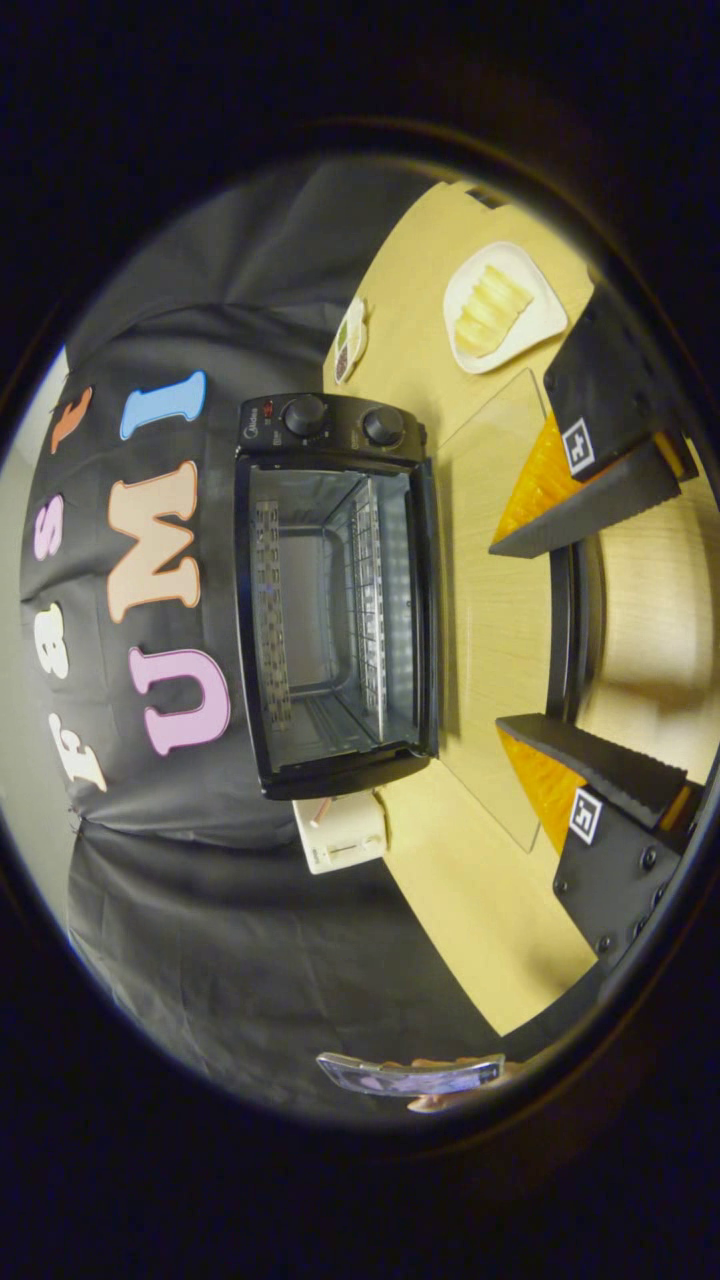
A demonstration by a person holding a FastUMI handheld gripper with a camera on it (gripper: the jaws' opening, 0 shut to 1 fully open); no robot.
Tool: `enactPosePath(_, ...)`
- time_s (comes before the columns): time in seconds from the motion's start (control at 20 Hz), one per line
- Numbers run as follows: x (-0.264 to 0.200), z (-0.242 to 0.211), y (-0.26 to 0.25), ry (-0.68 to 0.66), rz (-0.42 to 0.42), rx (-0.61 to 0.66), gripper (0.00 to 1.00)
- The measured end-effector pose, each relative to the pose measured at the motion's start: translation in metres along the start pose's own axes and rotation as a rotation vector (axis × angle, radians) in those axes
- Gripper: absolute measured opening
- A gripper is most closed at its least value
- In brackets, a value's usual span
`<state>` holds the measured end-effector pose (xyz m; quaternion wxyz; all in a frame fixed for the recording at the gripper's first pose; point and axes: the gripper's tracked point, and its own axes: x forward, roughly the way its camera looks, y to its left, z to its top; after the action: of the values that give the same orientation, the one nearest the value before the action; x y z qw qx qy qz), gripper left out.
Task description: Open the toaster oven, put the food inside, and close the toaster oven door.
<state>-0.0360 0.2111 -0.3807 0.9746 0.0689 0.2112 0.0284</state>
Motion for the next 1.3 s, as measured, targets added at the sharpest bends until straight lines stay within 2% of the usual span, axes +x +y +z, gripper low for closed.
enactPosePath(0.25,-0.012,0.024,-0.006,-0.041,0.051,0.014,0.97)
enactPosePath(0.35,-0.025,0.044,-0.030,-0.074,0.042,0.006,0.98)
enactPosePath(0.6,-0.045,0.067,-0.149,-0.047,-0.126,-0.057,0.98)
enactPosePath(0.7,-0.047,0.068,-0.188,0.003,-0.178,-0.114,0.98)
enactPosePath(0.8,-0.044,0.054,-0.213,0.091,-0.173,-0.148,0.98)
enactPosePath(1.0,-0.035,0.013,-0.240,0.314,-0.109,-0.083,0.98)
enactPosePath(1.3,-0.025,-0.018,-0.269,0.450,-0.145,-0.090,0.98)
